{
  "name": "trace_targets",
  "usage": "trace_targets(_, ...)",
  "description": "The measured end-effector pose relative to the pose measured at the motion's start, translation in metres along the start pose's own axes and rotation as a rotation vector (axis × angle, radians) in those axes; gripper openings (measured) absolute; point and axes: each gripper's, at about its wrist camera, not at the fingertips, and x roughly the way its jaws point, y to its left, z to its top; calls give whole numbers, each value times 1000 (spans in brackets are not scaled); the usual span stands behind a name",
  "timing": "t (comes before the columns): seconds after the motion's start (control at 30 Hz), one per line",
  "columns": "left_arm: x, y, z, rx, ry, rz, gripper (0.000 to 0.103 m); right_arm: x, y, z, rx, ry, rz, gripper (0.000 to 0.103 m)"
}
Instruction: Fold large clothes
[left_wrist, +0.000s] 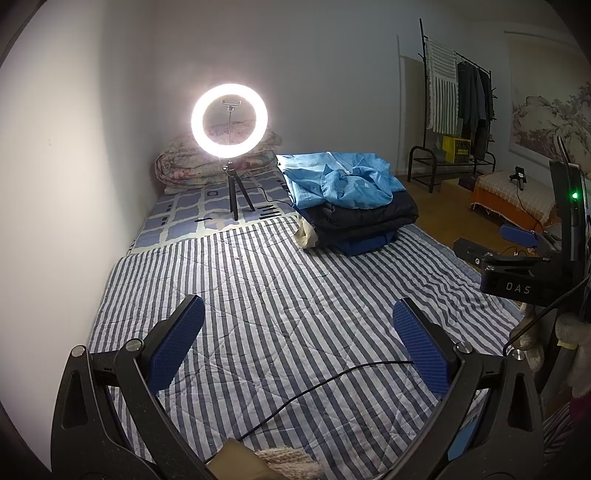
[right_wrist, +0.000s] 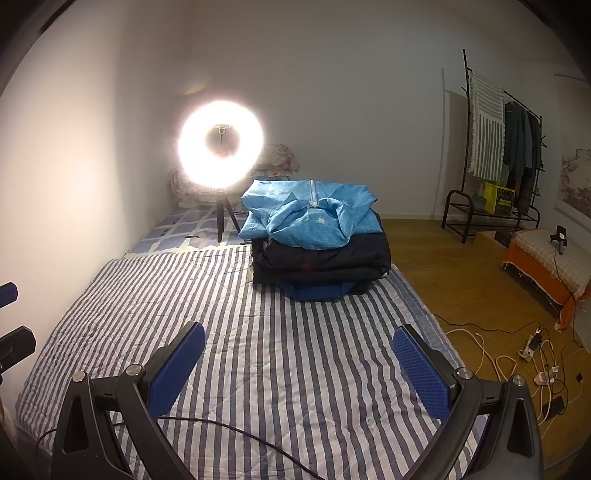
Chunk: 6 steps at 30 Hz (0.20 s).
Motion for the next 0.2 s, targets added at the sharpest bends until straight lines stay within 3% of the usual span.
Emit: trace_targets(0.2,0,0,-1,-6,-5,13,103,2,1,-1,1,4,6,103)
